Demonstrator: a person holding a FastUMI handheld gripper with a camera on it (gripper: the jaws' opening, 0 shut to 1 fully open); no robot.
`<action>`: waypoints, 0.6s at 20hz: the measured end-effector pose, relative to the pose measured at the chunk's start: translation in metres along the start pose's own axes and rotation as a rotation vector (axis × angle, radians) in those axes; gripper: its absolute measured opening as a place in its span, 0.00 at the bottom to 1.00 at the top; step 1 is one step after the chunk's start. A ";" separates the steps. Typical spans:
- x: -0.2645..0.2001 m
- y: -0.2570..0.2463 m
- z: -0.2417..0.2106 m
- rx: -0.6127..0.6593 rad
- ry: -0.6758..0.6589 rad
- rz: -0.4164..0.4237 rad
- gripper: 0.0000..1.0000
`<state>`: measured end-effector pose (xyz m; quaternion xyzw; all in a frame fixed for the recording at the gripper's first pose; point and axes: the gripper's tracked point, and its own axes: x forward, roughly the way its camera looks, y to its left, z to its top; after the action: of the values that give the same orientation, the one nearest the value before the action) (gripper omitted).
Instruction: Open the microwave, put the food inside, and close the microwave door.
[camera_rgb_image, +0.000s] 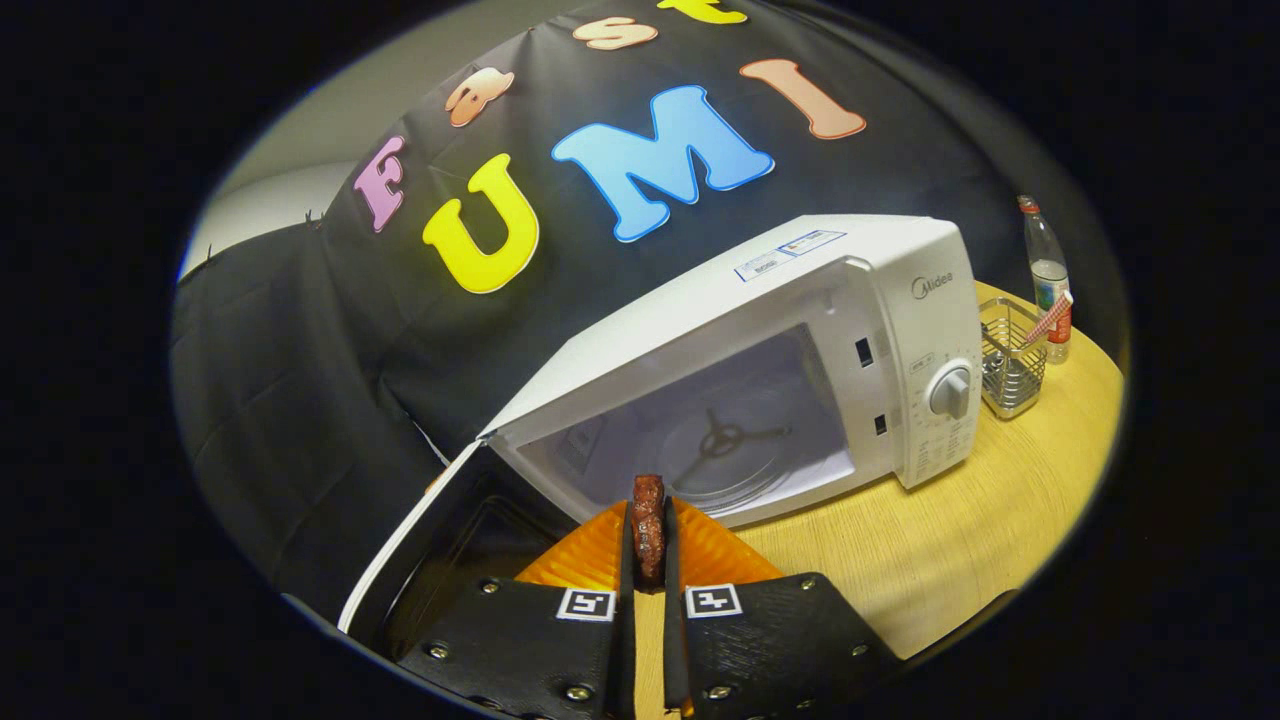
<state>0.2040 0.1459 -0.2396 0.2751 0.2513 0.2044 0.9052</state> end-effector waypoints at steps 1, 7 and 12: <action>0.008 -0.001 -0.001 -0.003 -0.001 0.001 0.11; 0.058 -0.015 0.001 -0.020 -0.058 -0.007 0.11; 0.093 -0.036 -0.008 0.037 -0.060 -0.041 0.11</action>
<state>0.2812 0.1686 -0.2993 0.2925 0.2333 0.1727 0.9111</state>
